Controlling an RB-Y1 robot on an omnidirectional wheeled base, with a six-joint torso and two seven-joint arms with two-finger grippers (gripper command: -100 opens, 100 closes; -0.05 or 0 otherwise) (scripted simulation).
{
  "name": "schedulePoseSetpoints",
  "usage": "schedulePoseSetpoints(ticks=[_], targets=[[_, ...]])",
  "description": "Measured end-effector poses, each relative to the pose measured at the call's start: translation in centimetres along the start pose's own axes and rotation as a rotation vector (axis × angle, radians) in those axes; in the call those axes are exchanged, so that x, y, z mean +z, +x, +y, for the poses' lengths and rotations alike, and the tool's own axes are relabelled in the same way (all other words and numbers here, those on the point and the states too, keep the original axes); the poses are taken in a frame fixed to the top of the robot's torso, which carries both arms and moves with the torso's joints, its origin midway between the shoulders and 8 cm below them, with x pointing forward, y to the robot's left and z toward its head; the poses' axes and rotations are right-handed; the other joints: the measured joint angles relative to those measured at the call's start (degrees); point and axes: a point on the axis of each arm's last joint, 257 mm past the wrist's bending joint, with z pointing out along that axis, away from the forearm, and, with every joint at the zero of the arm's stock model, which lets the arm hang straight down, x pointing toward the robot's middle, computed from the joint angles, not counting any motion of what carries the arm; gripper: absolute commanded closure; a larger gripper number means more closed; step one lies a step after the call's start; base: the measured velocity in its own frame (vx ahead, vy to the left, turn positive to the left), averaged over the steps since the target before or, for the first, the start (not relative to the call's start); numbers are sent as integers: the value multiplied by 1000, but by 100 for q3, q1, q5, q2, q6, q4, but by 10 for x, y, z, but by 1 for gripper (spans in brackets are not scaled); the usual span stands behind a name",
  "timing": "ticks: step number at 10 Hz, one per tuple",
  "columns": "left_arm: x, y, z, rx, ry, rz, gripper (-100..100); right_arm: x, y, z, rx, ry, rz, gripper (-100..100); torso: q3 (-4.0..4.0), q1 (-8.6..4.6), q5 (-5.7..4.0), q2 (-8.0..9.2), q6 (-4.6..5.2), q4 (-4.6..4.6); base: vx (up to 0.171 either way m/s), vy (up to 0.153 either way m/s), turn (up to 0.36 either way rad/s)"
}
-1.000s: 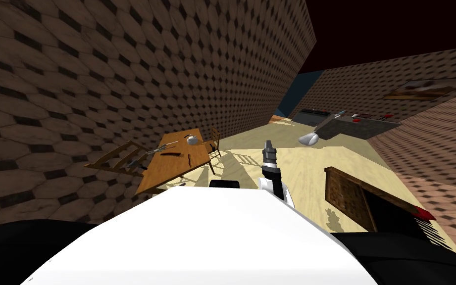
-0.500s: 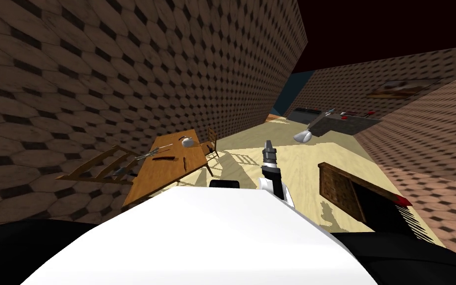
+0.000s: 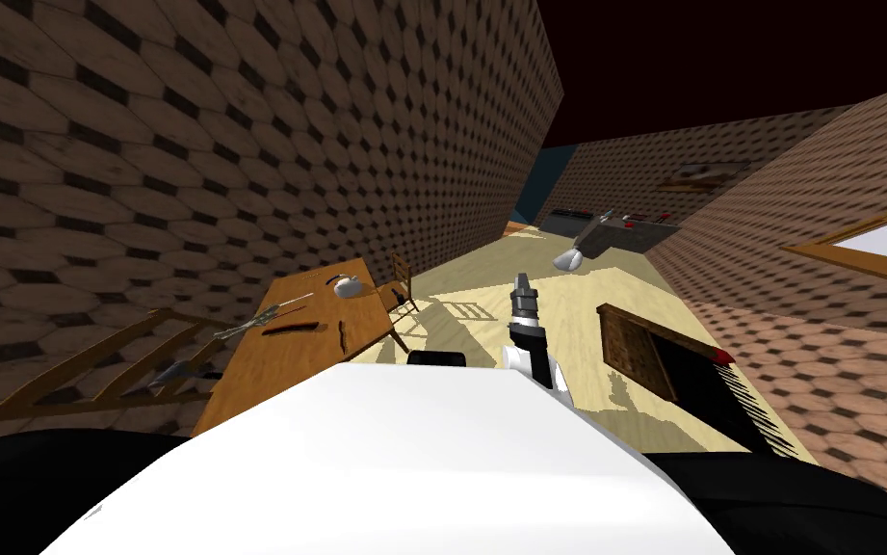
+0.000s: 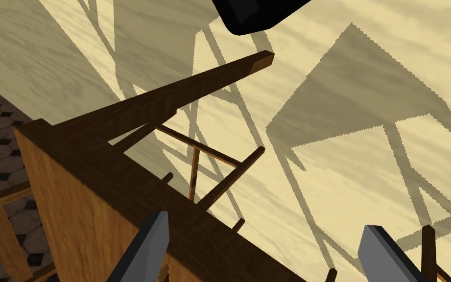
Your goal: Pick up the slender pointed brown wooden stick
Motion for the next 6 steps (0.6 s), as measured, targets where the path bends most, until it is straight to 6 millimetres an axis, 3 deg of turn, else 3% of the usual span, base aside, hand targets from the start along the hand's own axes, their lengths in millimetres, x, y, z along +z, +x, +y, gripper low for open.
schedulePoseSetpoints(ticks=[1,2,4,6], targets=[[-15,1,24,3,-63,7,-100,0,0,0,0,0,0,0,0,-5,-3,1,-1,-1,120,-6,-80],[-17,-2,34,0,-89,5,-100,0,0,0,0,0,0,0,8,-1,0,16,-5,2,45,0,35],[-26,0,54,1,-137,9,-100,0,0,0,0,0,0,0,26,0,0,46,-2,9,82,-5,-240],[-49,-5,80,18,-216,20,-100,0,0,0,0,0,0,0,11,6,-1,20,-3,4,123,18,-162]])
